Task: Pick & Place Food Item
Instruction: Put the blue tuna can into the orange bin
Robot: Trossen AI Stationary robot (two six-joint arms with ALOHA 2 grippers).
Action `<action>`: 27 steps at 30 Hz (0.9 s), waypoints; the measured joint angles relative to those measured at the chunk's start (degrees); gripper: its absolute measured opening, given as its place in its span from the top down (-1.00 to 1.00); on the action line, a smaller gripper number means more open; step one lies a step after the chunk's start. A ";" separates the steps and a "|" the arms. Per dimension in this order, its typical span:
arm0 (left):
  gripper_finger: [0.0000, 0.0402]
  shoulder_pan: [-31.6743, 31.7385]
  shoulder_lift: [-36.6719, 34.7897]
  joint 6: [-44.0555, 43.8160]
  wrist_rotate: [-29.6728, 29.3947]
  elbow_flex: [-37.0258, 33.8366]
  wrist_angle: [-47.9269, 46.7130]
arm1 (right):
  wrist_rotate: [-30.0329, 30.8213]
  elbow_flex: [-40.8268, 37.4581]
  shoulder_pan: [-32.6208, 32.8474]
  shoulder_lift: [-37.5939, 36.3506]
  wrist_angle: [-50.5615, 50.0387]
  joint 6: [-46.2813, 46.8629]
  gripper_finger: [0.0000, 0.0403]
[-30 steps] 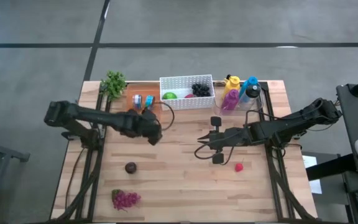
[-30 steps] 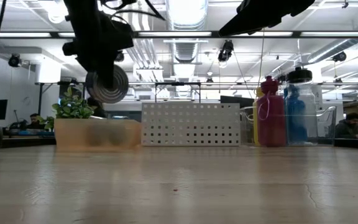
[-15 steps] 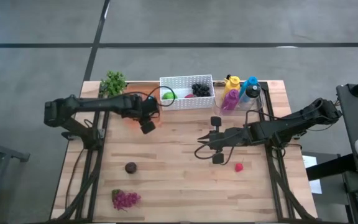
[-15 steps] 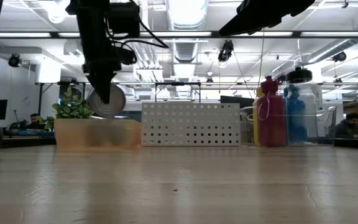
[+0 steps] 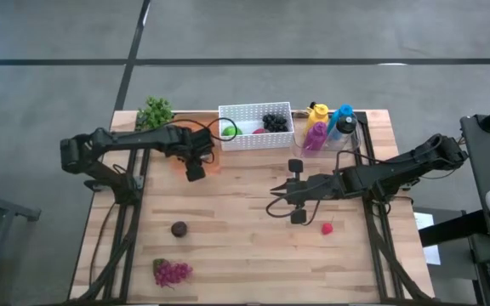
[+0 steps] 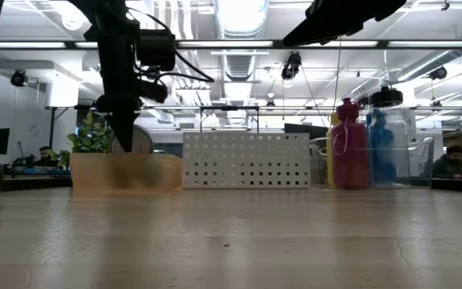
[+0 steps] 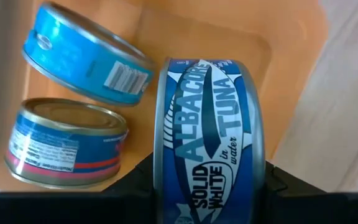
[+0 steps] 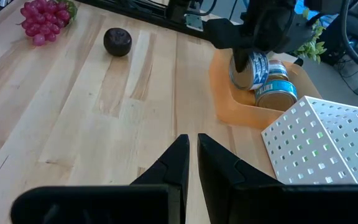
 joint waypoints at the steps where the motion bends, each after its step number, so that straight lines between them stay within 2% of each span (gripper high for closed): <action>1: 0.35 0.23 -0.02 0.04 0.39 -0.28 0.12 | 0.00 0.00 0.02 0.00 0.02 0.00 0.86; 13: 0.35 0.54 0.00 0.90 1.82 -0.80 1.43 | 0.00 0.00 0.01 0.00 0.02 0.00 0.86; 27: 0.35 0.59 0.00 0.20 2.88 -5.86 4.97 | 0.00 0.00 0.02 0.00 0.02 0.00 0.86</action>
